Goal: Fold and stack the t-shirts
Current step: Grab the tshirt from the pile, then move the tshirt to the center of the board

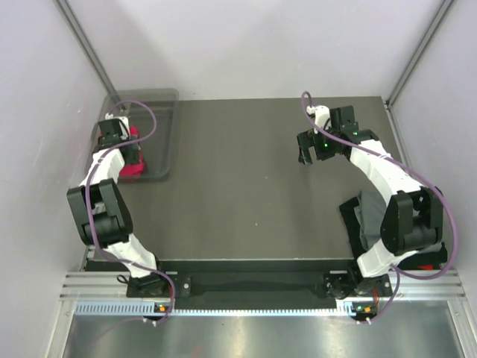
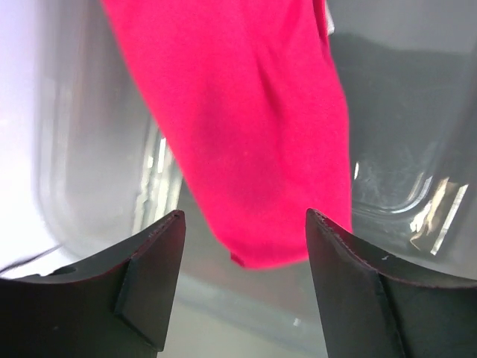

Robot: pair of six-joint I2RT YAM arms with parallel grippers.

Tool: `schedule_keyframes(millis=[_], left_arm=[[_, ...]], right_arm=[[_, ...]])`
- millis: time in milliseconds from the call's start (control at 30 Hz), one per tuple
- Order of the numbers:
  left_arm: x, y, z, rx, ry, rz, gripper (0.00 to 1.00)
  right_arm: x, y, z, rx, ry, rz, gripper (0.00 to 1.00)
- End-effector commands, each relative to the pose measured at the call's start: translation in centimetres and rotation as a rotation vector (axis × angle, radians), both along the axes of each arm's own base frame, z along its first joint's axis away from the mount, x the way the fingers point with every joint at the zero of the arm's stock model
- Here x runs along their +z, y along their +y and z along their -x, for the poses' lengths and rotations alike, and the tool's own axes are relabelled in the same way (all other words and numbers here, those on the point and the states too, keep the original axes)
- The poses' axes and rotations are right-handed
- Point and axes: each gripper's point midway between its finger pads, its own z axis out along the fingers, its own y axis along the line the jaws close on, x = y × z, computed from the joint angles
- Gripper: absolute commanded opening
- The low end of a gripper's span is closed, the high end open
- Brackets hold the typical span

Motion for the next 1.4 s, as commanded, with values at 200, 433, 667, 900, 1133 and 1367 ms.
schedule_keyframes(millis=[200,433,667,900,1133,1367], left_arm=[[-3.8,0.0,-1.7,-0.063,0.069,0.056,0.69],[-4.7,-0.9,-2.4,-0.087,0.126,0.138,0.08],[1.5,-2.6,-2.7,-0.124,-0.060,0.165,0.00],[14.1,-5.9,-0.9,-0.250,-0.375,0.147,0.00],[31.1,-17.9,0.6,-0.626,-0.666,0.062,0.00],[35.9,-30.5,2.8,-0.949,-0.643,0.215,0.00]], right_arm=[[1.1,0.1,1.5,0.058,-0.042,0.008,1.00],[0.6,-0.2,1.8,0.067,-0.037,0.026,1.00],[1.9,-2.3,0.7,0.007,-0.138,0.121,1.00],[3.7,-3.6,-0.7,-0.064,-0.195,0.176,1.00],[5.6,-4.2,-1.3,-0.056,-0.262,0.218,1.00],[13.5,-8.3,-1.5,-0.251,-0.461,0.321,0.99]])
